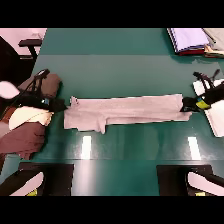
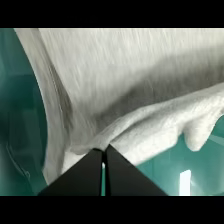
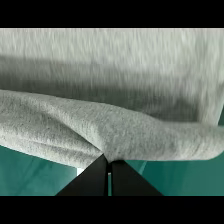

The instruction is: Fold the shirts.

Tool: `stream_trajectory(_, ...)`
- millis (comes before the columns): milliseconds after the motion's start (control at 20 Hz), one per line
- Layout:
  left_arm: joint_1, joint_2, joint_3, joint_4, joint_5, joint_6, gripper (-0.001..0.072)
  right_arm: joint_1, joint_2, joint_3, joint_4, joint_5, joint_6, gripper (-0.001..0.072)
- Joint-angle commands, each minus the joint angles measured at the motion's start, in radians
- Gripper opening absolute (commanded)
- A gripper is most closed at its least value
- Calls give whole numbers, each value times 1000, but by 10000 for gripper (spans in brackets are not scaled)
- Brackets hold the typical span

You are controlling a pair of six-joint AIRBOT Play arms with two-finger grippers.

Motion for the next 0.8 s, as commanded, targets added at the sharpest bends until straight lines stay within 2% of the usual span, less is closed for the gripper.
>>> stream_trajectory(0, 0, -217, 132, -5, 86, 55, 21, 21, -170, 142, 1, -10, 6, 13)
stream_trajectory(100, 0, -301, 176, -18, 102, 55, 22, 21, -233, 206, 2, -8, 7, 16)
stream_trajectory(150, 0, -325, 190, -27, 101, 55, 23, 18, -254, 231, 12, -8, 6, 82)
stream_trajectory(200, 0, -336, 200, -37, 102, 55, 49, 8, -270, 255, 40, -12, 4, 235)
stream_trajectory(250, 0, -336, 209, -49, 105, 53, 298, -6, -280, 277, 74, -11, -7, 325)
stream_trajectory(300, 0, -335, 225, -59, 100, 45, 457, -27, -282, 294, 110, -9, -27, 333)
stream_trajectory(350, 0, -335, 251, -60, 74, 47, 458, -53, -276, 301, 135, -2, -44, 337)
stream_trajectory(450, 0, -333, 300, -63, -2, 46, 455, -120, -240, 272, 154, 9, -74, 363)
stream_trajectory(500, 0, -333, 315, -76, -32, 46, 305, -163, -217, 241, 156, 8, -92, 455)
stream_trajectory(550, 0, -333, 320, -104, -47, 49, 89, -207, -201, 207, 157, 4, -95, 532)
stream_trajectory(600, 0, -333, 320, -137, -48, 49, 22, -260, -193, 170, 158, 0, -98, 564)
stream_trajectory(750, -35, -333, 320, -189, -31, 48, 21, -395, -202, 62, 239, -24, -172, 573)
